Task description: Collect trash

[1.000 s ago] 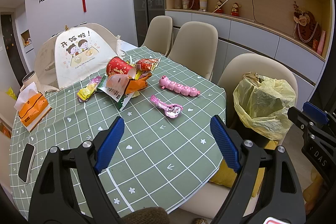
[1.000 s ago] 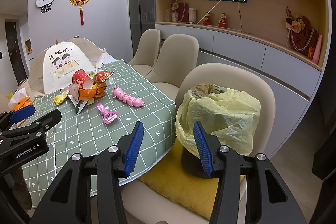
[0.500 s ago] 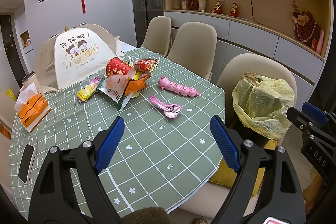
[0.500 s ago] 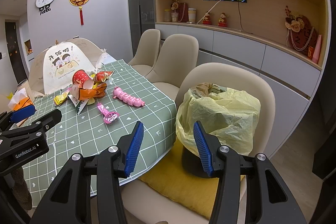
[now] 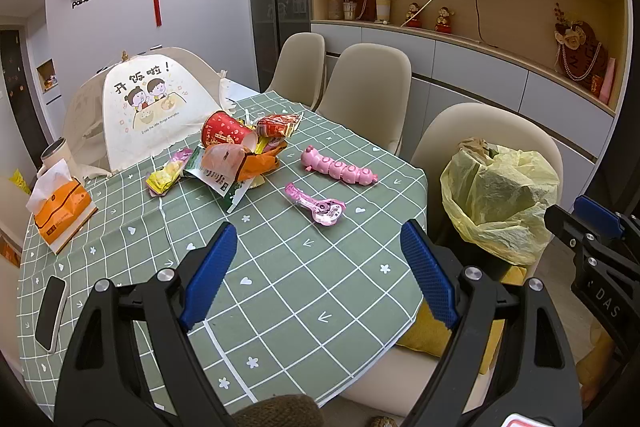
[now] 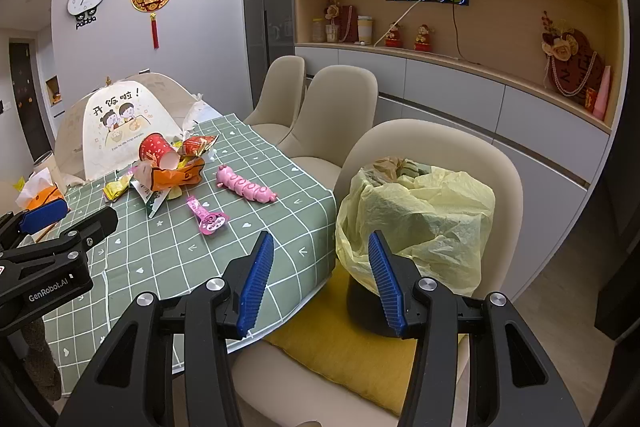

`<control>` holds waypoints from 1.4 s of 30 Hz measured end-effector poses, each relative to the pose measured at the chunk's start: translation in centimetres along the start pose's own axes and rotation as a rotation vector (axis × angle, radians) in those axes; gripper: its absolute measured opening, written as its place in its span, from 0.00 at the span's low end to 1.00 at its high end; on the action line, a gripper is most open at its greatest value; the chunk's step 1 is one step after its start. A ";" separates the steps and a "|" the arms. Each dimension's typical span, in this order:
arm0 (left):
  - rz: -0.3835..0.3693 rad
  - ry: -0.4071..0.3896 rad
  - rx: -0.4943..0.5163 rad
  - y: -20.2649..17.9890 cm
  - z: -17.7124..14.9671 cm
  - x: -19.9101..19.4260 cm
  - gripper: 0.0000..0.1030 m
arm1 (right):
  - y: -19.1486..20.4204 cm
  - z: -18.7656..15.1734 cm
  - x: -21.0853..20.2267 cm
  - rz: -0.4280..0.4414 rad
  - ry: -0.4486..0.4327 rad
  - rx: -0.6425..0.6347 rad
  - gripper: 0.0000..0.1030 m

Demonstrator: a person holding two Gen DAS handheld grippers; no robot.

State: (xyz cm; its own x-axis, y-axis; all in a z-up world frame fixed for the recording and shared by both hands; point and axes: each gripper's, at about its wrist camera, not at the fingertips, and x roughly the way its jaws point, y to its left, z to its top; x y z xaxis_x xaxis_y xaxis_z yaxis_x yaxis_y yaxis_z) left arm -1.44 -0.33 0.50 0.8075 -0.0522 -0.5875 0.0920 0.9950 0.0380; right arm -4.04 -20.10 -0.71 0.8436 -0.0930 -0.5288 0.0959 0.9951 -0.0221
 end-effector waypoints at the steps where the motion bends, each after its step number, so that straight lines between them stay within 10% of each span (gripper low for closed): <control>1: 0.000 0.000 0.000 0.0 0.0 0.0 0.78 | 0.0 0.0 0.0 0.000 0.000 0.000 0.45; 20: -0.024 -0.001 -0.019 3.8 1.5 3.5 0.78 | 0.8 1.4 2.9 -0.005 0.011 0.006 0.46; 42: -0.101 0.165 -0.106 24.1 0.3 17.9 0.85 | 15.7 1.3 25.7 0.275 0.325 -0.161 0.45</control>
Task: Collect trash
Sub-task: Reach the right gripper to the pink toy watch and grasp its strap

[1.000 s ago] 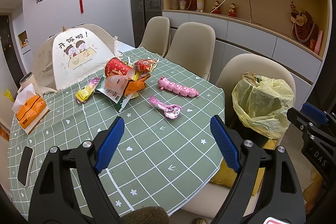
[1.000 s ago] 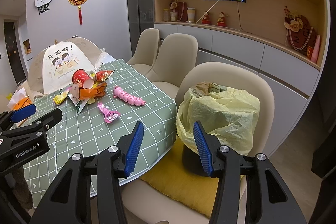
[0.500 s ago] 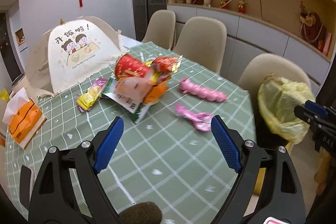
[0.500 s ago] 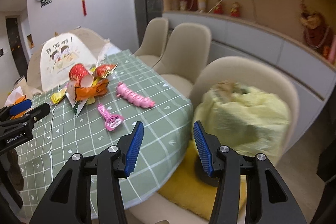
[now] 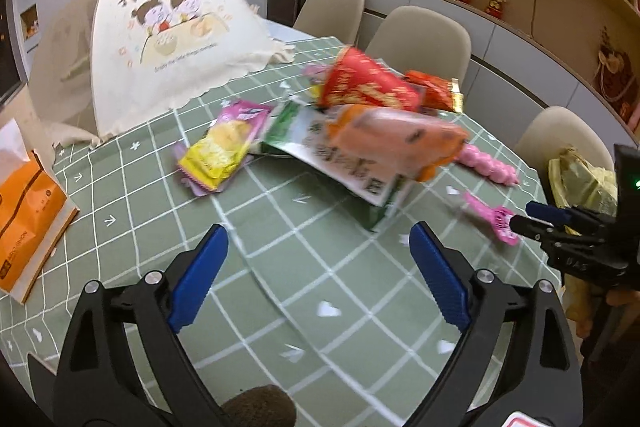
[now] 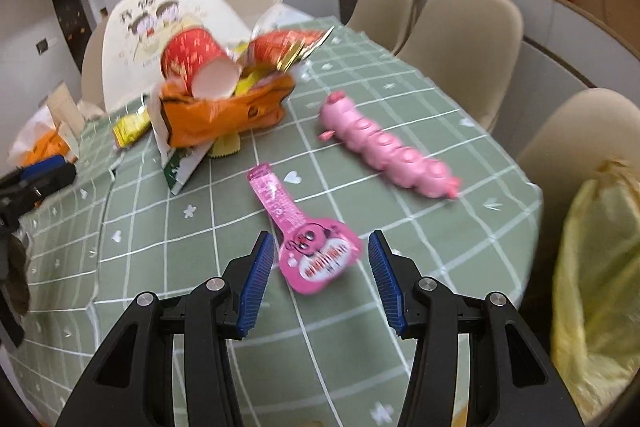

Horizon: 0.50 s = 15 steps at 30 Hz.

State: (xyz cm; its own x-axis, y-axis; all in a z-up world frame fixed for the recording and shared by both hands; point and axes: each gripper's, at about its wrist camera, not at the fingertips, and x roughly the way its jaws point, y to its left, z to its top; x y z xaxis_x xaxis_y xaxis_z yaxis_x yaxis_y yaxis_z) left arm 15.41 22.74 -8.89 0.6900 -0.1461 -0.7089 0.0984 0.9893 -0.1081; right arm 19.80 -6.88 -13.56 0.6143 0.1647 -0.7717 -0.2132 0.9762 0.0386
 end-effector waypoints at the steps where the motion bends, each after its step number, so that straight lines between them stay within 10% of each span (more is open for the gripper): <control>1: -0.001 0.002 -0.007 0.6 0.0 0.2 0.85 | 0.1 0.0 0.4 -0.006 0.005 -0.008 0.46; 8: -0.006 0.008 -0.097 5.0 0.6 1.6 0.87 | 0.8 0.0 2.6 -0.051 0.043 -0.036 0.45; 15: 0.025 0.033 -0.161 8.1 1.0 2.8 0.89 | 0.4 -0.4 0.2 -0.041 0.028 0.030 0.17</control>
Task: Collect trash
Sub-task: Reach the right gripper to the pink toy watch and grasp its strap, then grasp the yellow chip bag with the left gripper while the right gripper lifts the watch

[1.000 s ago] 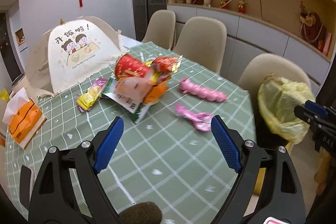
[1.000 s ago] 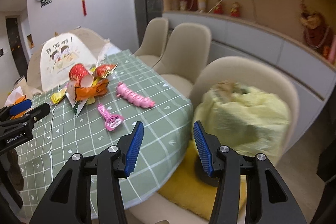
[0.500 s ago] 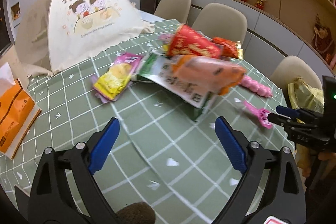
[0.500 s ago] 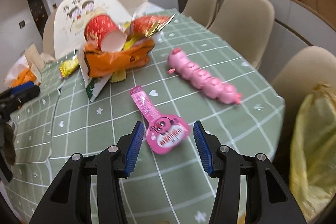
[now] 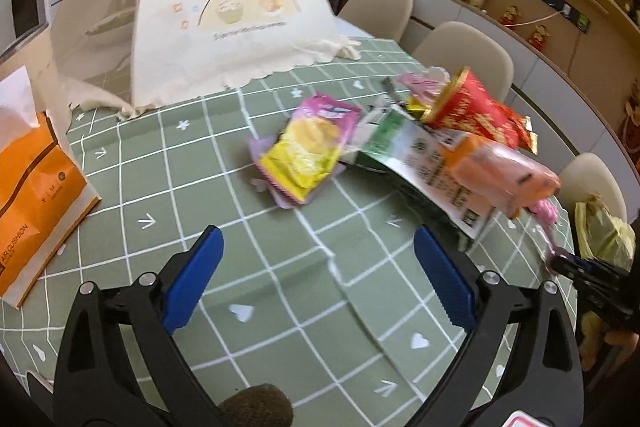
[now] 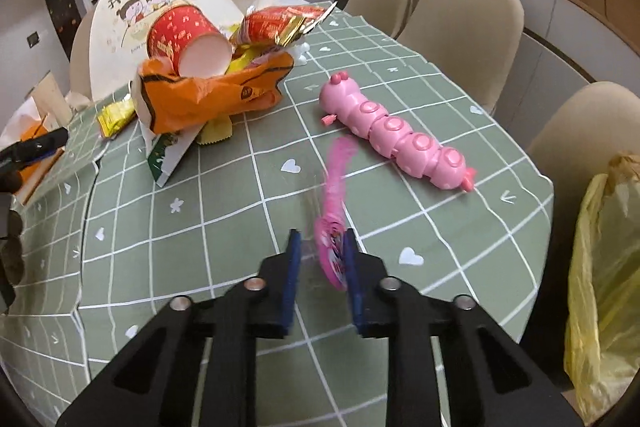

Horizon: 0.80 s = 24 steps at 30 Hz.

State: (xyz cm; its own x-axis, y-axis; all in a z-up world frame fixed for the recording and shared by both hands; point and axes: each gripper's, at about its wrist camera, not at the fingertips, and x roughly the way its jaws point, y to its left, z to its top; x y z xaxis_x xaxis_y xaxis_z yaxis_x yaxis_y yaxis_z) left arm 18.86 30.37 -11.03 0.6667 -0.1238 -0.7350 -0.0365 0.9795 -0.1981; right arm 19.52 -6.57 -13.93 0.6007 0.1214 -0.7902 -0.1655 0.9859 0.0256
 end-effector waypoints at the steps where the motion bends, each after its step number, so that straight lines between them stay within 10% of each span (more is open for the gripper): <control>1: 0.002 0.008 -0.010 0.6 0.4 0.3 0.89 | 0.1 0.0 -0.4 -0.006 0.001 0.005 0.16; 9: -0.004 0.013 -0.033 3.0 4.1 3.2 0.82 | 0.0 -1.6 -4.2 -0.004 0.004 0.091 0.16; 17: 0.005 0.083 0.009 2.2 5.8 6.8 0.55 | -1.0 -3.4 -6.4 -0.027 0.013 0.136 0.16; 24: 0.026 0.138 0.015 1.0 5.2 6.4 0.13 | -1.7 -3.6 -7.8 -0.024 -0.010 0.144 0.16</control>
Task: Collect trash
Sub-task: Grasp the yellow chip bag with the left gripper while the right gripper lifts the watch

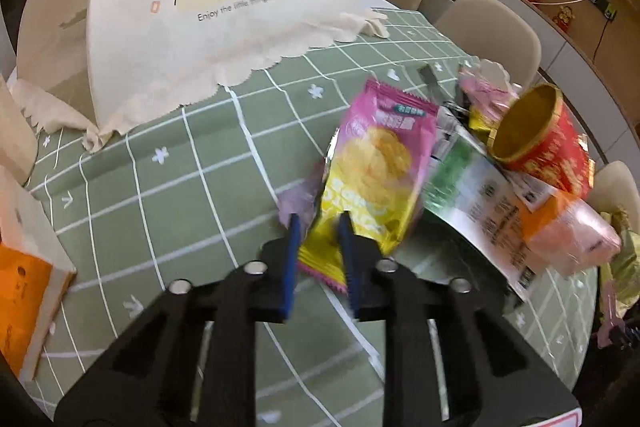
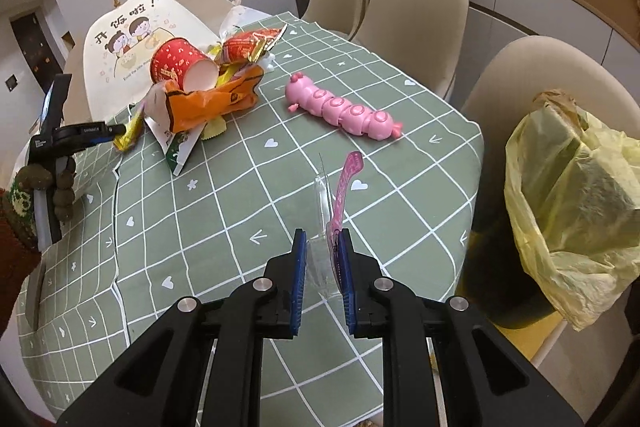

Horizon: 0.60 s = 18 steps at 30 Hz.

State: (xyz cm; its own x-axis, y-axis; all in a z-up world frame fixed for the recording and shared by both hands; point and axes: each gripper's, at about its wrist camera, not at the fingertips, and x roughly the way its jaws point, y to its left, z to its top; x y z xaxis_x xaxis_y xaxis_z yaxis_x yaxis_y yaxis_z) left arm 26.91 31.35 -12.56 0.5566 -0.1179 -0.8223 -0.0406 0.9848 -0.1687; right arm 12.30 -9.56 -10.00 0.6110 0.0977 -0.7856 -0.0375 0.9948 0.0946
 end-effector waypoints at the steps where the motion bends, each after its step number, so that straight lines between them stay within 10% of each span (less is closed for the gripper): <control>1: -0.003 -0.005 0.000 -0.2 -0.2 -0.6 0.10 | 0.0 0.1 -0.3 0.006 -0.006 -0.001 0.16; 15: 0.000 -0.192 -0.023 -4.5 -1.6 -12.6 0.01 | -3.2 2.1 -4.8 0.090 -0.104 -0.055 0.16; 18: -0.014 -0.182 -0.078 -3.9 -2.6 -11.5 0.46 | -4.2 2.1 -5.1 0.100 -0.096 -0.051 0.16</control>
State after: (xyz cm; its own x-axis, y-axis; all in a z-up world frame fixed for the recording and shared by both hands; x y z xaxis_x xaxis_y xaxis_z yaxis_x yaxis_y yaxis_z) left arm 18.50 28.51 -3.81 0.6978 -0.0996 -0.7093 -0.0918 0.9697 -0.2265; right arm 11.02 -14.28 -5.16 0.6746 0.1961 -0.7117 -0.1412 0.9805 0.1363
